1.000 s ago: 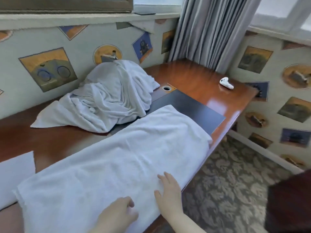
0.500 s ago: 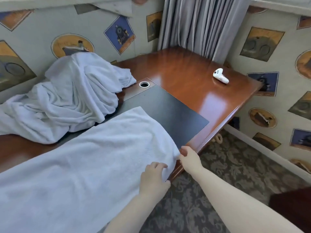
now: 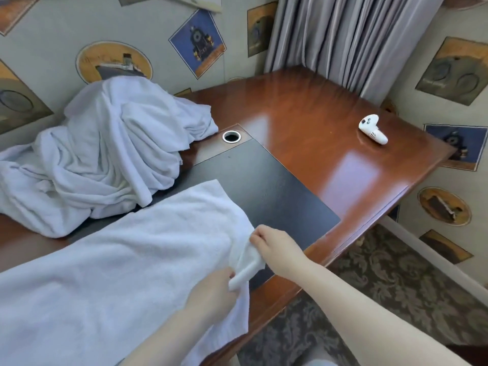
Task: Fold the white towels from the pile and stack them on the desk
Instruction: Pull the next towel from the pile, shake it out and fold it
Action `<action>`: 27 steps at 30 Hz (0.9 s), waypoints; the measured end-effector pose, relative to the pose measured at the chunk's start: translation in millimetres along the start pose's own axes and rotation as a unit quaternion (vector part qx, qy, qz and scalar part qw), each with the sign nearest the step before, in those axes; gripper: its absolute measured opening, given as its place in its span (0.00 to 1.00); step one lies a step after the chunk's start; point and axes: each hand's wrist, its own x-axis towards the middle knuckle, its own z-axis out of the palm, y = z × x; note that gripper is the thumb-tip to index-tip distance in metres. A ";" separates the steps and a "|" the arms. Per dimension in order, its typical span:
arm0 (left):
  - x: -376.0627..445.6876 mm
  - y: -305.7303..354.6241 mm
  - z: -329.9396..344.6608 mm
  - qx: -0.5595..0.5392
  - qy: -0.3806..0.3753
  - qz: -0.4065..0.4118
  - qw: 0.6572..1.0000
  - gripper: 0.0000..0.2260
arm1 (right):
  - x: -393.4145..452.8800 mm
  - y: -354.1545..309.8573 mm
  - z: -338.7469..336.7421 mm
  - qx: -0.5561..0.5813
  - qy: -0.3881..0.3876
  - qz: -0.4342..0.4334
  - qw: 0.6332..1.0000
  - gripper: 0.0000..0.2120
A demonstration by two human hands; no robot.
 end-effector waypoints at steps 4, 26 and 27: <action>-5.9 -14.3 -48.4 -0.217 -0.001 -0.049 0.975 0.11 | 23.7 -9.3 -9.8 0.228 0.030 -0.015 0.973 0.07; -57.8 -106.0 -30.8 -0.681 0.412 -0.242 0.555 0.13 | 31.4 13.9 34.7 0.102 -0.329 0.038 0.938 0.24; -58.9 -106.0 -31.6 -0.697 0.402 -0.231 0.547 0.12 | 32.3 5.8 28.8 0.125 -0.356 0.026 0.926 0.24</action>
